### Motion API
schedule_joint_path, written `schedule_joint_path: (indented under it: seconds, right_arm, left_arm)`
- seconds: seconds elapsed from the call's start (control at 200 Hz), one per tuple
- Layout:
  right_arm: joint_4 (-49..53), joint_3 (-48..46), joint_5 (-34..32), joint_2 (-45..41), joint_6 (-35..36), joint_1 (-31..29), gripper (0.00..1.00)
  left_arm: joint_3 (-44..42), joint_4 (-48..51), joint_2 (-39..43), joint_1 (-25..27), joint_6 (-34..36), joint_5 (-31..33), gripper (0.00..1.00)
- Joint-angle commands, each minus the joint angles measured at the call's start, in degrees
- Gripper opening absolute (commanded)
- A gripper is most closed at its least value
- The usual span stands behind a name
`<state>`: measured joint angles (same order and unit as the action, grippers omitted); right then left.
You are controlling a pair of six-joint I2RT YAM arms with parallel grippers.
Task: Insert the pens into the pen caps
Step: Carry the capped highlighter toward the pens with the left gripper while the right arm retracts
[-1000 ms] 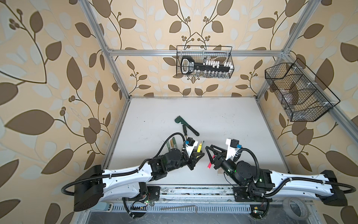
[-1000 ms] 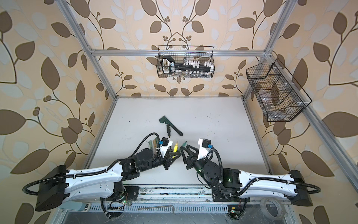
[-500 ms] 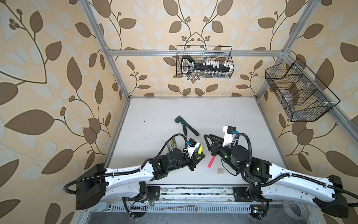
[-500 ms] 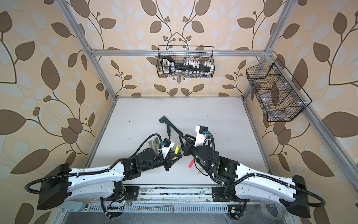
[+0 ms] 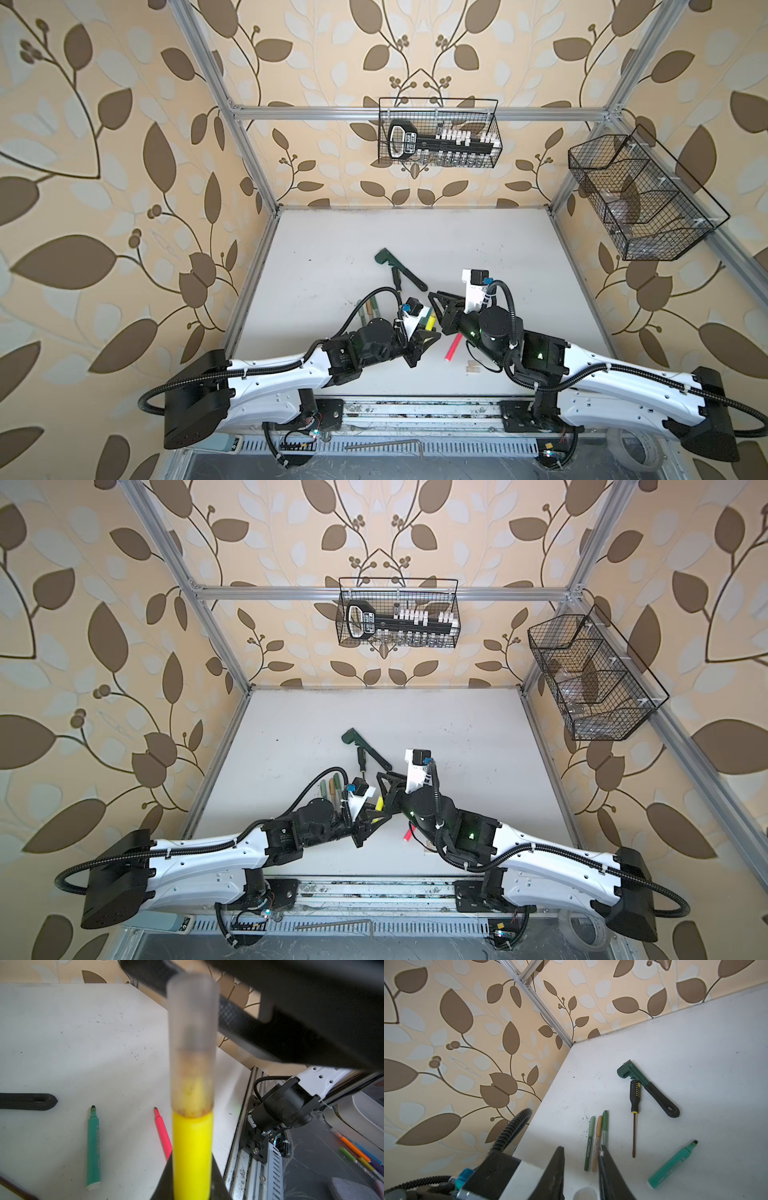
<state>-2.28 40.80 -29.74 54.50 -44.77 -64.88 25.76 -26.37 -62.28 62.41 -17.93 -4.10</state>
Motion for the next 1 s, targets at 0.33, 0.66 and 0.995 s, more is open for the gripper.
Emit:
schedule_joint_path:
  seconds: [0.33,0.66,0.995]
  right_arm:
    - [1.16,0.35,0.9,1.77,-1.0,0.94,0.16]
    - [-2.1,-5.99,-0.21,1.85,-3.69,-3.1,0.0]
    - [-6.26,-11.52,-8.01,3.49,-8.08,-13.75,0.0]
  left_arm:
    - [2.72,-2.59,0.14,-0.27,1.61,-0.09,0.0]
    - [1.88,-2.47,1.6,-0.28,1.43,4.19,0.0]
    - [1.26,0.07,9.43,-0.42,4.5,13.9,0.0]
